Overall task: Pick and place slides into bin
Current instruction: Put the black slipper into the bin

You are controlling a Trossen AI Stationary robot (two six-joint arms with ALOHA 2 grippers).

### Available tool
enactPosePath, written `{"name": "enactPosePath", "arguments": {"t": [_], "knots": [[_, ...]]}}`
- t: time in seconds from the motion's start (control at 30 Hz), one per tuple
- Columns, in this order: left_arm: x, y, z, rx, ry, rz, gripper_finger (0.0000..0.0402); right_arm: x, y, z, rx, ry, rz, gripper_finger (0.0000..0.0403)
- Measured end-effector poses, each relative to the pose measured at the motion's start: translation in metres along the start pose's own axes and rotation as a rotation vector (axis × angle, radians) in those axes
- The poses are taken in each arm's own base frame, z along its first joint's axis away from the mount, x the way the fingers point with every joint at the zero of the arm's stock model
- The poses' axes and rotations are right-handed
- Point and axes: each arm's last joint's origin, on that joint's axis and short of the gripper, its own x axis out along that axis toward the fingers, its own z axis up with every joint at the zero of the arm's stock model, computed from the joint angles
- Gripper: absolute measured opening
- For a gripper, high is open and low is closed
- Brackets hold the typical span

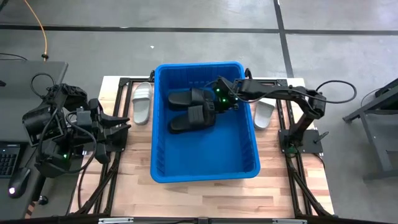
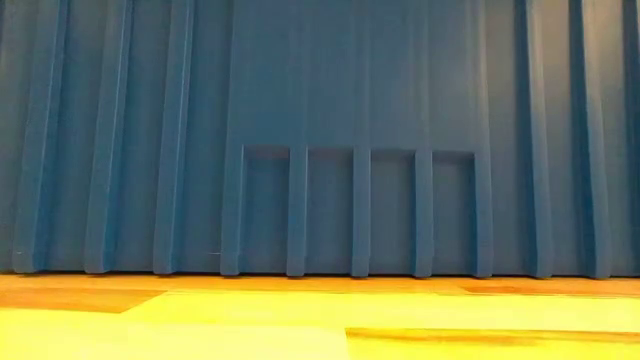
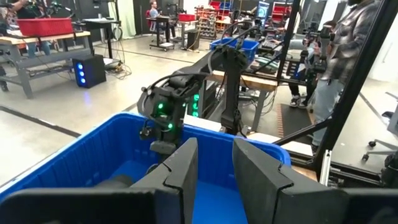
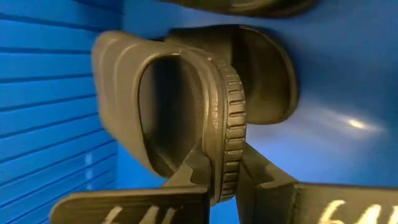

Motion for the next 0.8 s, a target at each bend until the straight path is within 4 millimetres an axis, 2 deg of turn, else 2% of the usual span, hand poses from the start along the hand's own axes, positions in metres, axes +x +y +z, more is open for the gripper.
{"name": "enactPosePath", "arguments": {"t": [0.2, 0.47, 0.8], "knots": [[0.000, 0.000, 0.000, 0.012, -0.005, 0.003, 0.0092, 0.006, 0.005, 0.001, -0.019, 0.007, 0.053, 0.0005], [0.000, 0.000, 0.000, 0.021, -0.005, 0.002, 0.0092, 0.007, 0.000, 0.004, -0.033, 0.011, 0.041, 0.0005], [0.000, 0.000, 0.000, 0.024, -0.005, 0.003, 0.0092, 0.008, 0.012, 0.004, -0.055, -0.022, 0.147, 0.0005]]}}
